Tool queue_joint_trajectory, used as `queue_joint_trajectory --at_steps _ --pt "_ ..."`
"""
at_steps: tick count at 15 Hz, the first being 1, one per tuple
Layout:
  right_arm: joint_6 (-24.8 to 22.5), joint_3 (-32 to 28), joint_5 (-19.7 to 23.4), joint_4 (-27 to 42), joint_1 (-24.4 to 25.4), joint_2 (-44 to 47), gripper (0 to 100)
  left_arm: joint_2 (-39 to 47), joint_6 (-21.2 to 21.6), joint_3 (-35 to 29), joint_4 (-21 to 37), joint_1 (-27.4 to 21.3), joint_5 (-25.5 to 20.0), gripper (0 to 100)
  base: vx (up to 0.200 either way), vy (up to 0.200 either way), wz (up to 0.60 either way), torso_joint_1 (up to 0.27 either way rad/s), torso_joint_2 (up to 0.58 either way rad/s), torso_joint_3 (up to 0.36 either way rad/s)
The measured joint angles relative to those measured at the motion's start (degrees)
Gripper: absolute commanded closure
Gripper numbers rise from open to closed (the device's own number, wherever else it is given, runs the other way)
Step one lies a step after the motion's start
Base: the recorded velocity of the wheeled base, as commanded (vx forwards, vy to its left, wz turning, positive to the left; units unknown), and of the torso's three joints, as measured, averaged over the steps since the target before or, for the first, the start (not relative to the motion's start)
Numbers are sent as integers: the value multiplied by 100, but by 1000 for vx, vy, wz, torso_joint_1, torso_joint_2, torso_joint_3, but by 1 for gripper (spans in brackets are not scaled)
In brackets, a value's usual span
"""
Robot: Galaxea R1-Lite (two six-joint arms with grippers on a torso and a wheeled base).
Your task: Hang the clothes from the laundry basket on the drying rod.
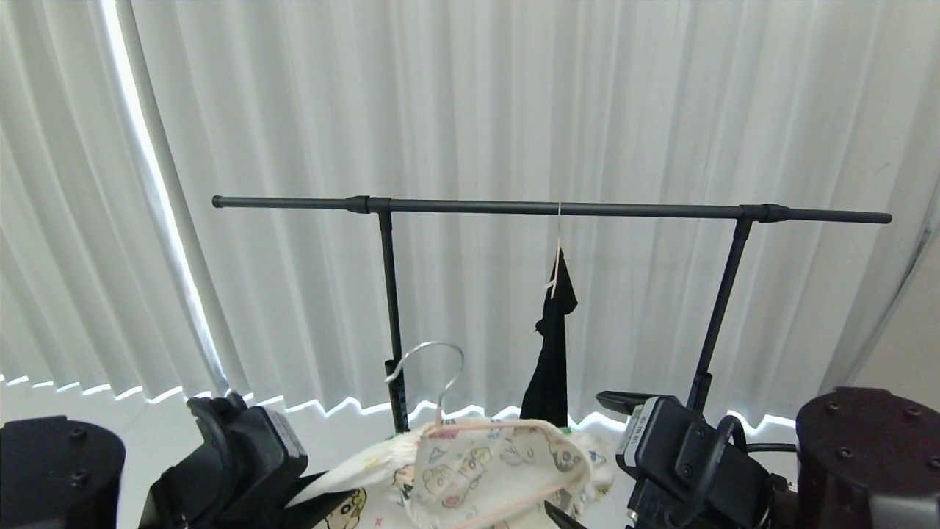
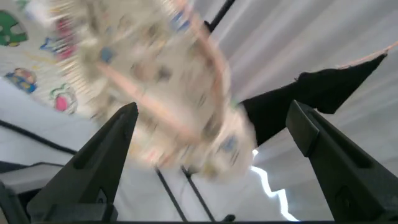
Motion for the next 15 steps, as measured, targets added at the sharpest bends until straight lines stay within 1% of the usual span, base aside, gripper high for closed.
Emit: queue_joint_trajectory --at_steps 2,4,5,6,8,10,15 --pt "-6 -218 380 444 -11 7 0 -213 83 197 2 -491 -1 100 0 0 0 0 0 0" --pt "-15 -430 808 906 -9 5 0 -401 318 280 0 -835 -6 100 0 0 0 0 0 0" --pt "-12 -596 1065 1349 -2 -1 0 -496 517 297 0 -944 -11 100 0 0 0 0 0 0" --pt "-15 -783 1324 1741 13 -4 0 -572 619 305 0 -1007 -12 100 0 0 0 0 0 0" --pt "-39 -1156 1721 2420 17 -6 0 -690 649 306 0 -1089 -37 100 0 0 0 0 0 0" --pt "-143 -1362 1855 2660 33 2 0 -773 651 294 0 -1114 -39 100 0 0 0 0 0 0" --pt "-149 -1419 1887 2699 190 57 0 -867 646 241 2 -1156 -37 100 0 0 0 0 0 0"
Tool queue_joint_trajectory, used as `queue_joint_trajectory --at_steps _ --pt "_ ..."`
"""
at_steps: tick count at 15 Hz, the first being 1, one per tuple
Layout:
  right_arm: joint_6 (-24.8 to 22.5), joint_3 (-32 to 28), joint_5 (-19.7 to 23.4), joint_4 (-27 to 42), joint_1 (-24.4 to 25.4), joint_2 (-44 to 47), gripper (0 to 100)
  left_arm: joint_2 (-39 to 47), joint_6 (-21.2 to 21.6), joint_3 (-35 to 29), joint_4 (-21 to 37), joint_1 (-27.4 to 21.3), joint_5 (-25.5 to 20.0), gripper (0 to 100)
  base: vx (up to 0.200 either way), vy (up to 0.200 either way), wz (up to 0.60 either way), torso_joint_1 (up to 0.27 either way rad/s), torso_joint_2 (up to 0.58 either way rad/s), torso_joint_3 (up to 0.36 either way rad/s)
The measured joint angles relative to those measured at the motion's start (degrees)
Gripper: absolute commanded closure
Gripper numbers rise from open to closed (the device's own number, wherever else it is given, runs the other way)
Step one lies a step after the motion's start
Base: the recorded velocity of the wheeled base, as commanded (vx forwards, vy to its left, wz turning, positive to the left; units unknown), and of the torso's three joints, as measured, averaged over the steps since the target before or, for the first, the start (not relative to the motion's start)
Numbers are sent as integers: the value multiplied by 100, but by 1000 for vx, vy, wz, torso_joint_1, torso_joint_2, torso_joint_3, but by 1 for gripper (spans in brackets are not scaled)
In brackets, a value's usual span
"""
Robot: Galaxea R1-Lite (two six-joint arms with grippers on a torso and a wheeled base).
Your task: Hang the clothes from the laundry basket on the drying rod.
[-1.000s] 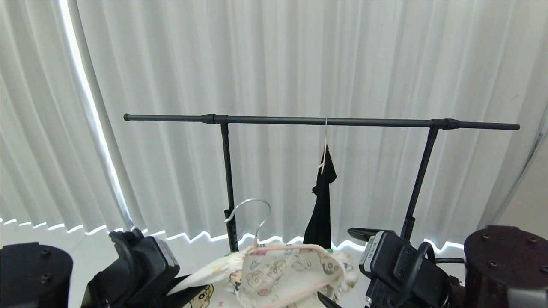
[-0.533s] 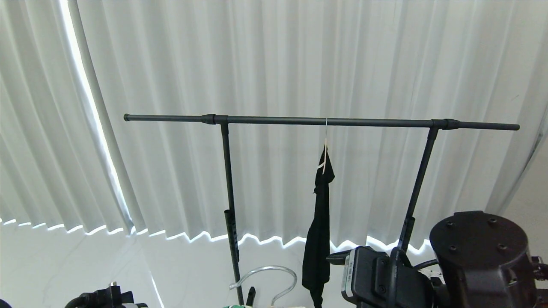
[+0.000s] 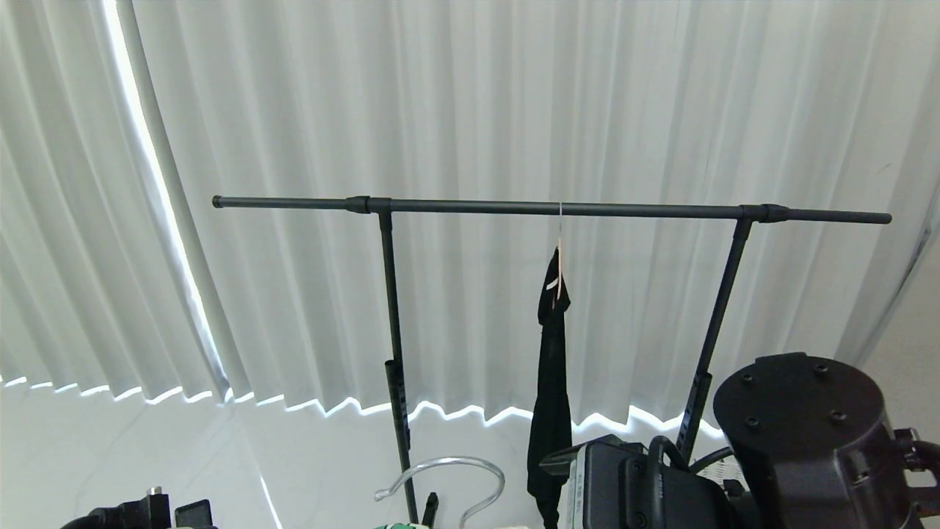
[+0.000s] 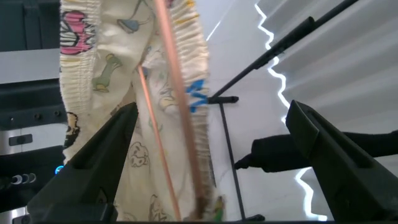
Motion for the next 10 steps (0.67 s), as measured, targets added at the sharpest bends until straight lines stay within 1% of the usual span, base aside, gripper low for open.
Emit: queue_joint_trajectory --at_steps 2,3,10 --pt "2 -1 1 0 44 22 0 -27 0 -22 0 0 0 100 0 0 0 0 0 0" --pt "0 0 -2 0 55 27 100 -38 -2 -27 0 0 -2 100 0 0 0 0 0 0" --pt "-5 13 -51 -35 57 33 100 -116 -13 -60 2 -2 -2 100 0 0 0 0 0 0"
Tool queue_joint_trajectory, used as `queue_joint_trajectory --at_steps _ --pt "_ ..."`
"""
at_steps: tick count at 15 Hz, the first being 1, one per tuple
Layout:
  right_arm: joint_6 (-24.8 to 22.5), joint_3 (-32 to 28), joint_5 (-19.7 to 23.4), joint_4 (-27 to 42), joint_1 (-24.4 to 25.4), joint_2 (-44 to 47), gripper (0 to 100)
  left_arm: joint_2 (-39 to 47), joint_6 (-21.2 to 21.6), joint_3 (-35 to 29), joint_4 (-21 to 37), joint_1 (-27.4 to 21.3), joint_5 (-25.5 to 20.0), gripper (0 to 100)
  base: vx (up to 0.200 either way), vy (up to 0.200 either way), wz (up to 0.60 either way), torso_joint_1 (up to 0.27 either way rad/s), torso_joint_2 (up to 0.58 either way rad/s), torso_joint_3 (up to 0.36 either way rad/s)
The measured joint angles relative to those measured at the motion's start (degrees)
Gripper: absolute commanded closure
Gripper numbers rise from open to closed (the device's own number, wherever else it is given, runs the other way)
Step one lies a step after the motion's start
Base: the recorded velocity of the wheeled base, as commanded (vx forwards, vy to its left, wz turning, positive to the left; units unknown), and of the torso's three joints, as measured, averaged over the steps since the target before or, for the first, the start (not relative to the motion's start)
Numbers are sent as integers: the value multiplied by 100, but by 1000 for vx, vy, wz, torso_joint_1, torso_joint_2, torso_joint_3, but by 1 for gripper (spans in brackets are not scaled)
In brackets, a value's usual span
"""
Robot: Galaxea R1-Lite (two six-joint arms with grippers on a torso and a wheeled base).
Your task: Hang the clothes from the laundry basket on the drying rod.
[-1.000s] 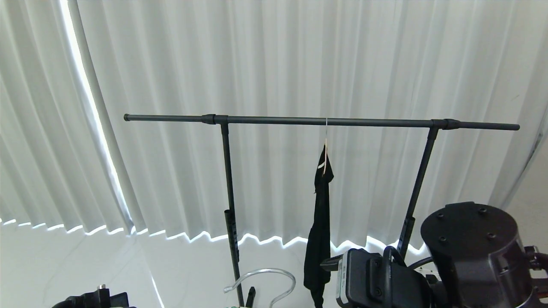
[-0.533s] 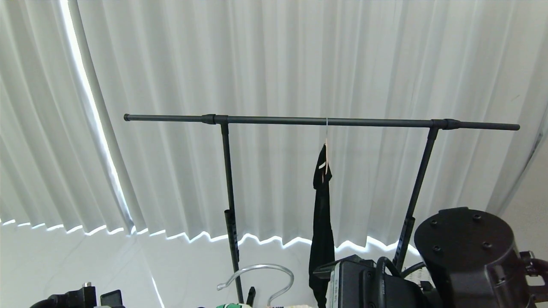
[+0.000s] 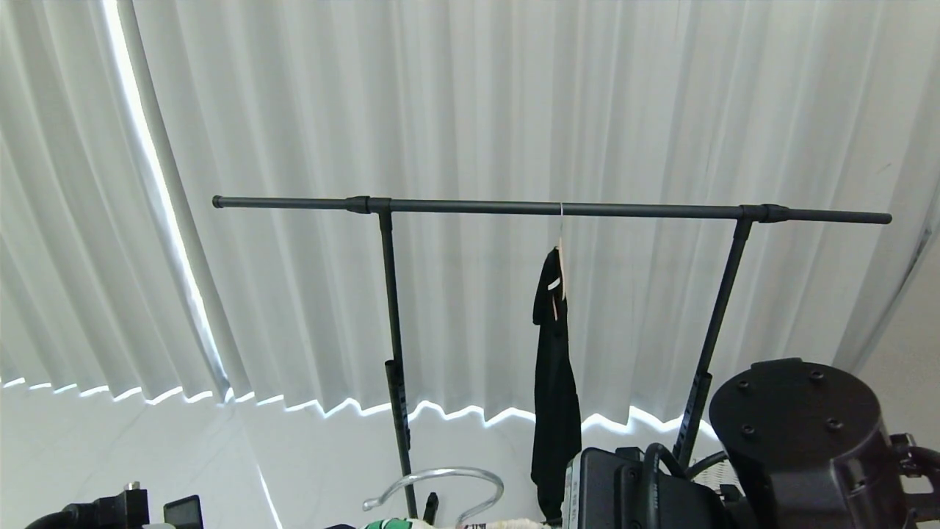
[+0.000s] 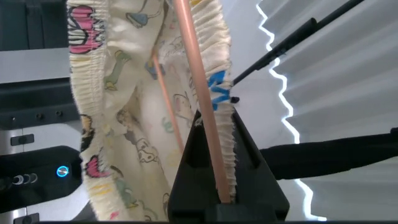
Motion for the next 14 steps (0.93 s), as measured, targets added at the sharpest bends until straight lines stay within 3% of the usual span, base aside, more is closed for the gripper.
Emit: queue_joint_trajectory --at_steps 1,2,7,14 --pt "0 0 -26 -11 -2 0 100 -16 0 0 0 0 -2 100 0 0 0 0 0 0" --pt "-9 0 -38 -17 -5 -2 100 -27 -6 0 -7 2 2 0 0 0 0 0 0 0" --pt "-419 9 -169 -1 -105 -83 100 -35 -46 -11 -13 50 13 0 0 0 0 0 0 0" --pt "-956 510 -325 -4 -1044 -1073 100 -350 -148 485 -2 761 5 0 0 0 0 0 0 0"
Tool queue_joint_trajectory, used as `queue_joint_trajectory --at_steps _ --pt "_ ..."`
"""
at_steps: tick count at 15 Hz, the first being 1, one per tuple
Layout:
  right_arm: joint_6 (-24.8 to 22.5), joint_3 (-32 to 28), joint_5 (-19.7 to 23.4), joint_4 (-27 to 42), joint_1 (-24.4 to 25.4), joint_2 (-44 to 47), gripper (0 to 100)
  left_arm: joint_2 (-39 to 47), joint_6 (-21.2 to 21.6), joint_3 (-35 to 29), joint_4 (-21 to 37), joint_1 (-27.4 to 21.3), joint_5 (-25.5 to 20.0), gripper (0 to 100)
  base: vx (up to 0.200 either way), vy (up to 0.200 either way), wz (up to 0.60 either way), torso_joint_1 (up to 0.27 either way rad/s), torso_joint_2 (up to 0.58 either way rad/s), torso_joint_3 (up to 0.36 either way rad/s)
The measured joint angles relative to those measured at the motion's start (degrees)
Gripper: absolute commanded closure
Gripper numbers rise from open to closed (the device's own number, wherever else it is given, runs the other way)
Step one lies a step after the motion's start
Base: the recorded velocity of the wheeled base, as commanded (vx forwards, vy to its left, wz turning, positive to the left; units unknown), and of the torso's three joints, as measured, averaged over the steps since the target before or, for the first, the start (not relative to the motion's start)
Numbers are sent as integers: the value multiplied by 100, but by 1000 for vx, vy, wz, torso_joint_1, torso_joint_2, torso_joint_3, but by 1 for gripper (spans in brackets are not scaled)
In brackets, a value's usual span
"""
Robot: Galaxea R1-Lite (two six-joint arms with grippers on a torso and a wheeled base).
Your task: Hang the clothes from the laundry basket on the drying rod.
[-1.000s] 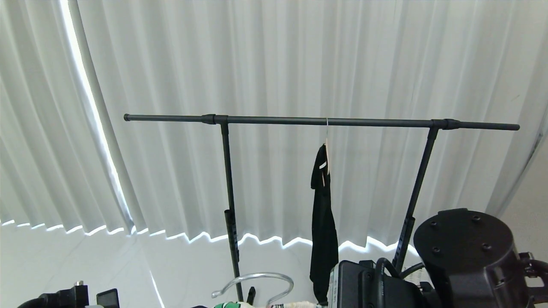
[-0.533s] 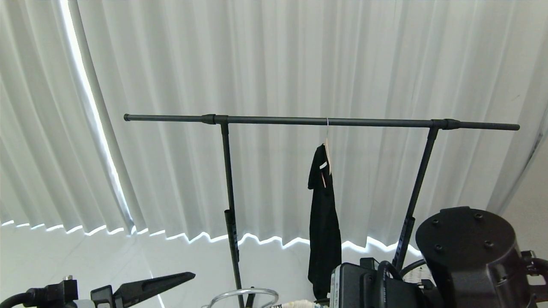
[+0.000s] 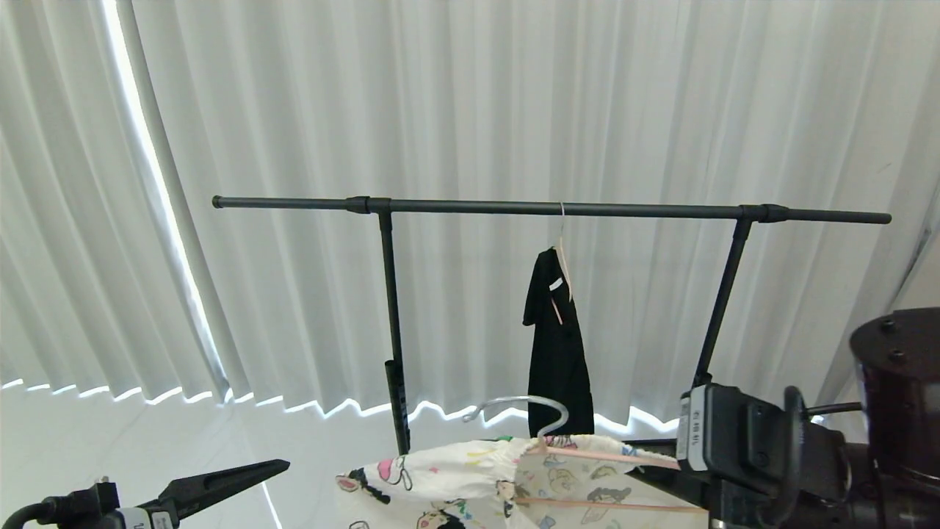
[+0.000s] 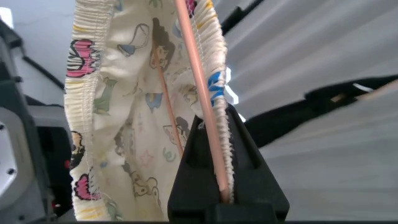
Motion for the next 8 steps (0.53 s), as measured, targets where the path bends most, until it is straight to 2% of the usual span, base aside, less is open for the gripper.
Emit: queue_joint_trajectory --at_steps 3,5,8 --pt "-233 293 -9 197 -183 -716 100 306 -171 57 2 601 -7 0 0 0 0 0 0 0" --pt "-375 386 -33 372 -218 -1119 100 712 -197 -39 5 807 -87 0 0 0 0 0 0 0" --pt "-479 408 -52 457 -224 -1487 100 1368 -215 -297 -5 870 -645 0 0 0 0 0 0 0"
